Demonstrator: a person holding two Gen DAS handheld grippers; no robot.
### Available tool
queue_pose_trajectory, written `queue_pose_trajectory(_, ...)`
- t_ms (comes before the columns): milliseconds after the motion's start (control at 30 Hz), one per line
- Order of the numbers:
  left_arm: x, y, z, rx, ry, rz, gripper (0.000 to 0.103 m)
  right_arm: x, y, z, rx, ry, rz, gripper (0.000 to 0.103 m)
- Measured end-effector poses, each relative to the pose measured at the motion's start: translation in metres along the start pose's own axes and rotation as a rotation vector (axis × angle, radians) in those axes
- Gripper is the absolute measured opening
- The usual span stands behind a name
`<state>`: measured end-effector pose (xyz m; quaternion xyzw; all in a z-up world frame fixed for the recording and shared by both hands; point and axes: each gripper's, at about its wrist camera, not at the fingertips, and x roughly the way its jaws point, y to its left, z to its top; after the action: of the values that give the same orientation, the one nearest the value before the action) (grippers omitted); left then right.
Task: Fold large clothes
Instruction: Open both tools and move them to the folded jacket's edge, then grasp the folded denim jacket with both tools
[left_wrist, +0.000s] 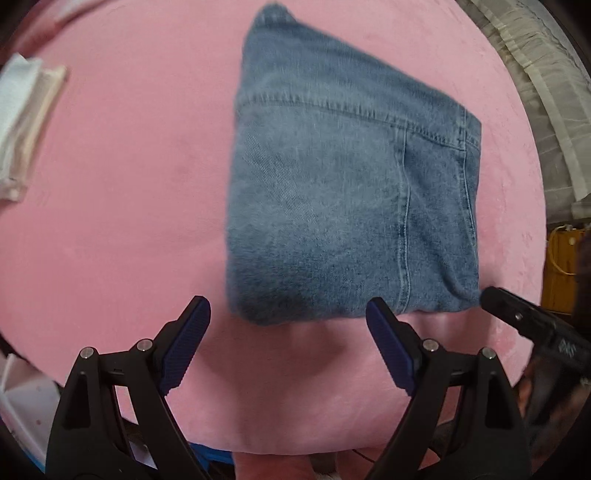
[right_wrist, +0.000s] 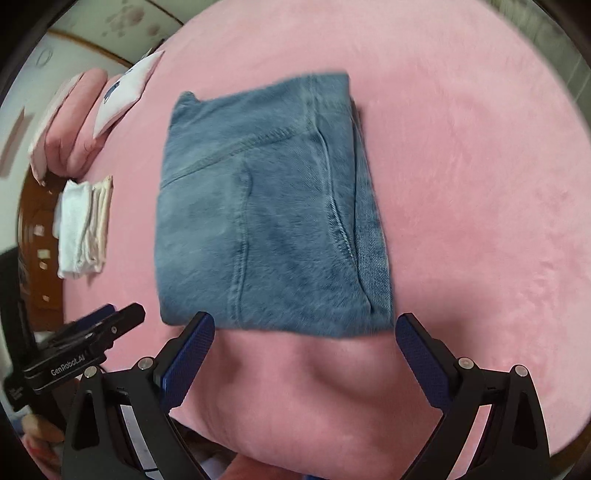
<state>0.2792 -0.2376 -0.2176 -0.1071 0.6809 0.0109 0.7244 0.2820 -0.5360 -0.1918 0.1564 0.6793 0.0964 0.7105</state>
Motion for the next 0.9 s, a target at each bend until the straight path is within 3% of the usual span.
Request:
queue_pose_trajectory(100,0.014,0.010,0.007,-0.014,0.009,-0.035,0.085,0.021,-0.028,0.016,0.050,0.044,0.081,0.100)
queue_pose_trajectory(300,0.049,0.032,0.028,-0.057,0.081,-0.092,0.085,0.046,-0.058,0.044,0.030,0.042,0.142,0.100)
queue_pose_trajectory(600,0.077,0.056,0.063,-0.151,-0.009,-0.218,0.084,0.079,-0.073,0.081,0.005,-0.005,0.291,0.103)
queue_pose_trajectory(800,0.105,0.070,0.093,-0.199,0.009,-0.315,0.088,0.094,-0.077,0.108,0.028,0.002,0.346,0.103)
queue_pose_trajectory(900,0.112,0.070,0.100,-0.184,0.007,-0.328,0.089,0.100,-0.071,0.125,-0.002,-0.015,0.376,0.103)
